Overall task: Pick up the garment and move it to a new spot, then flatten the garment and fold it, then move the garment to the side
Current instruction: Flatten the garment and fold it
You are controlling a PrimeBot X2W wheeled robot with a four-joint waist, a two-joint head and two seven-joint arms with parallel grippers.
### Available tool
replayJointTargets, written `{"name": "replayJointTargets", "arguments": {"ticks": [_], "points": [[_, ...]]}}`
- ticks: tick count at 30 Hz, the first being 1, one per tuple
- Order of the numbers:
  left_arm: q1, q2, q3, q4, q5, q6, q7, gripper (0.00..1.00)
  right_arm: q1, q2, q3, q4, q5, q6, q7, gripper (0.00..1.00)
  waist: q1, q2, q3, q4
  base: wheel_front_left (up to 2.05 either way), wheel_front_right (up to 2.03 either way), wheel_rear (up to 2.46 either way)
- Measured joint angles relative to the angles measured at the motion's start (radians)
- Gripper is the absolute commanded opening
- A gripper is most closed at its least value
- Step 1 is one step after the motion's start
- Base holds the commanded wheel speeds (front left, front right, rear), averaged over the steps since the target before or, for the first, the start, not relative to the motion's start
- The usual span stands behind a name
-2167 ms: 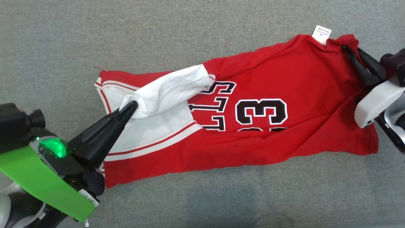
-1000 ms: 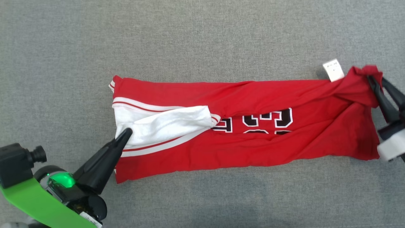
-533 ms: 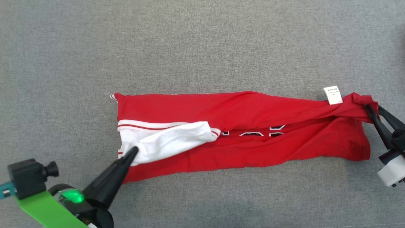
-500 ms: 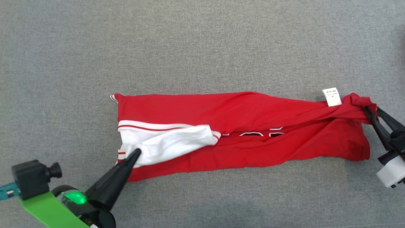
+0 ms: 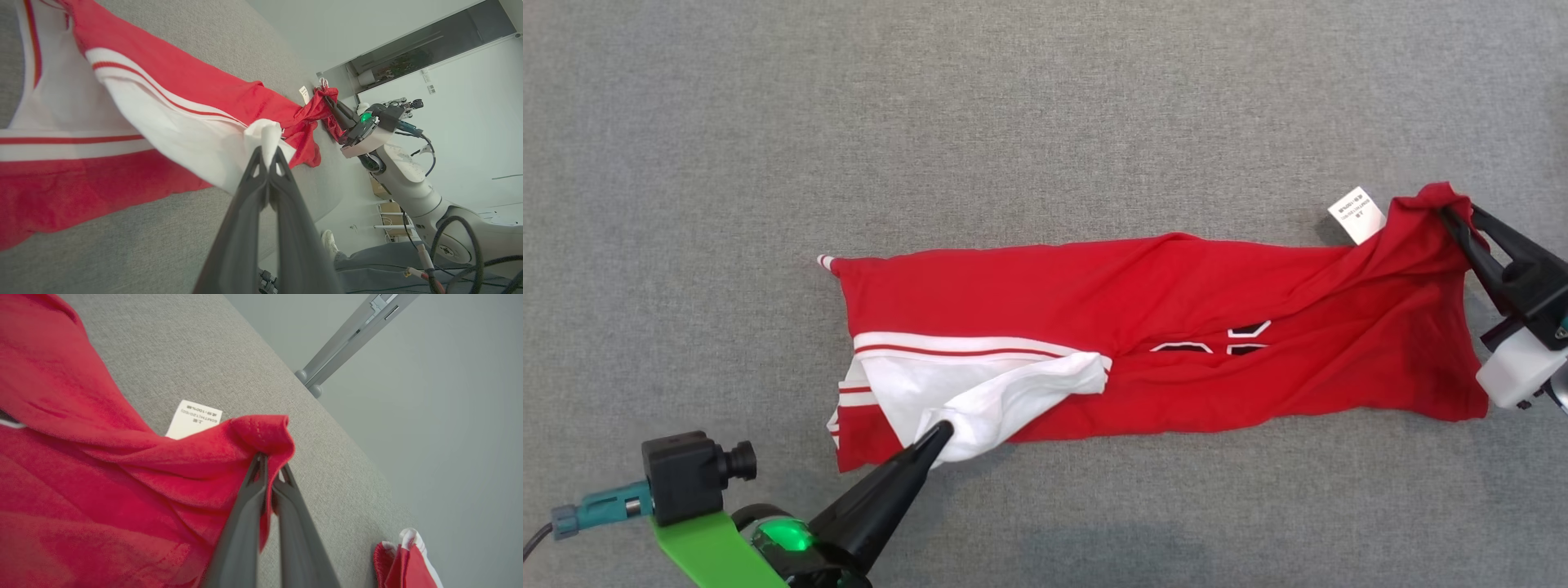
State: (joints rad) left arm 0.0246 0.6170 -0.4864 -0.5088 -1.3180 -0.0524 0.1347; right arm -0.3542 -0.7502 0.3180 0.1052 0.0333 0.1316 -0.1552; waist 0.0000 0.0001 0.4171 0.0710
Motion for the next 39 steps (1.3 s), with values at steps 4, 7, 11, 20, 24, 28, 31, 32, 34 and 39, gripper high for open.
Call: {"name": "replayJointTargets", "arguments": {"ticks": [4,7,11,20,24,28,31,32,34,39], "points": [[-0.001,-0.01,-0.012,-0.013,-0.008,-0.002,0.005,0.0,-0.037,0.0,0.014,0.027,-0.001,0.0,0.002,0.0,0.0,0.0,0.0,0.007,0.0,0.0,0.0],[-0.001,-0.012,-0.024,-0.022,-0.009,-0.001,0.014,0.0,-0.056,0.002,0.017,0.052,-0.011,0.0,-0.006,0.0,0.0,0.0,0.001,0.012,0.0,0.0,0.0],[0.003,-0.015,-0.021,-0.006,-0.022,0.0,0.013,0.0,-0.062,0.006,0.018,0.078,-0.029,0.0,-0.023,0.0,0.0,0.0,0.0,0.015,0.0,0.0,0.0],[0.033,0.003,-0.005,-0.002,-0.086,0.004,0.029,0.0,-0.026,0.013,-0.027,0.101,-0.068,0.0,-0.079,0.0,0.0,0.0,0.0,0.002,0.0,0.0,0.0],[0.041,0.025,-0.021,-0.006,-0.097,0.006,0.059,0.0,-0.017,0.016,-0.026,0.104,-0.083,0.0,-0.09,0.0,0.0,0.0,0.003,-0.007,0.0,0.0,0.0],[0.042,0.033,-0.019,0.009,-0.095,0.026,0.066,0.0,-0.015,0.016,-0.008,0.09,-0.09,0.0,-0.099,0.0,0.0,0.0,0.006,-0.011,0.0,0.0,0.0],[0.045,0.039,-0.009,0.026,-0.084,0.035,0.06,0.0,-0.012,0.015,-0.001,0.084,-0.09,0.0,-0.102,0.0,0.0,0.0,0.008,-0.013,0.0,0.0,0.0],[0.047,0.04,-0.008,0.028,-0.081,0.036,0.058,0.0,-0.008,0.013,0.0,0.084,-0.09,0.0,-0.102,0.0,0.0,0.0,0.008,-0.013,0.0,0.0,0.0],[0.048,0.041,-0.002,0.036,-0.081,0.037,0.054,0.0,0.002,0.013,0.001,0.084,-0.089,0.0,-0.102,0.0,0.0,0.0,0.008,-0.013,0.0,0.0,0.0],[0.048,0.048,0.015,0.063,-0.075,0.043,0.04,0.0,0.021,0.01,0.0,0.075,-0.086,0.0,-0.104,0.0,0.0,0.0,0.006,-0.017,0.0,0.0,0.0]]}}
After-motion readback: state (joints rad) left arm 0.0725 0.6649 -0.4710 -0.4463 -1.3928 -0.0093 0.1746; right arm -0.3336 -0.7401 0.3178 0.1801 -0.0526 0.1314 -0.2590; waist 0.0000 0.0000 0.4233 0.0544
